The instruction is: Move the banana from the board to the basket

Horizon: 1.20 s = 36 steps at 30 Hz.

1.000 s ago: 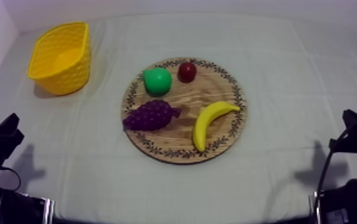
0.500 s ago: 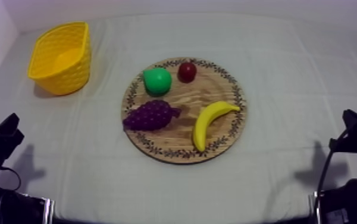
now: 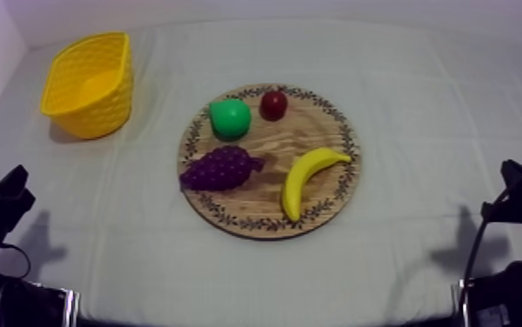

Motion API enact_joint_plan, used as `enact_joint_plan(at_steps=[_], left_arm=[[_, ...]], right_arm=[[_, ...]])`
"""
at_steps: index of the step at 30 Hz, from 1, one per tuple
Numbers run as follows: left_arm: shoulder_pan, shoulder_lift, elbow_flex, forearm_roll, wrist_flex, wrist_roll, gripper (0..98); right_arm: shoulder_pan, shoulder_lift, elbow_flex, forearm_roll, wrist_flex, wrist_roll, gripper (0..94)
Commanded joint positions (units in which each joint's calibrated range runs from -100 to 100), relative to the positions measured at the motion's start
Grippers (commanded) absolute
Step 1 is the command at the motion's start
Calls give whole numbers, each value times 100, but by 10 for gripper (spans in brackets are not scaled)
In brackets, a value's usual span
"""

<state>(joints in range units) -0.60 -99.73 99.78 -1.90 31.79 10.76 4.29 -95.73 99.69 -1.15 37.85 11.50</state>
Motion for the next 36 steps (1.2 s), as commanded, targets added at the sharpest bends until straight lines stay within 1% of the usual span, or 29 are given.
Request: enact_joint_plan(at_steps=[1, 16, 23, 26, 32, 36], left_arm=[[-2, -1, 0, -3, 6, 0, 1], [-2, -1, 0, -3, 6, 3, 1], [-2, -1, 0, -3, 6, 125, 3], [-8, -1, 0, -3, 6, 159, 20], [-25, 18, 0, -7, -21, 46, 48], [15, 226, -7, -29, -71, -44, 103]], right_arm=[[0, -2, -3, 1, 5, 0, 3], [0, -2, -3, 1, 5, 0, 3], [0, -2, -3, 1, 5, 0, 3], [0, -2, -3, 1, 5, 0, 3], [0, -2, -3, 1, 5, 0, 3], [0, -2, -3, 1, 5, 0, 3]])
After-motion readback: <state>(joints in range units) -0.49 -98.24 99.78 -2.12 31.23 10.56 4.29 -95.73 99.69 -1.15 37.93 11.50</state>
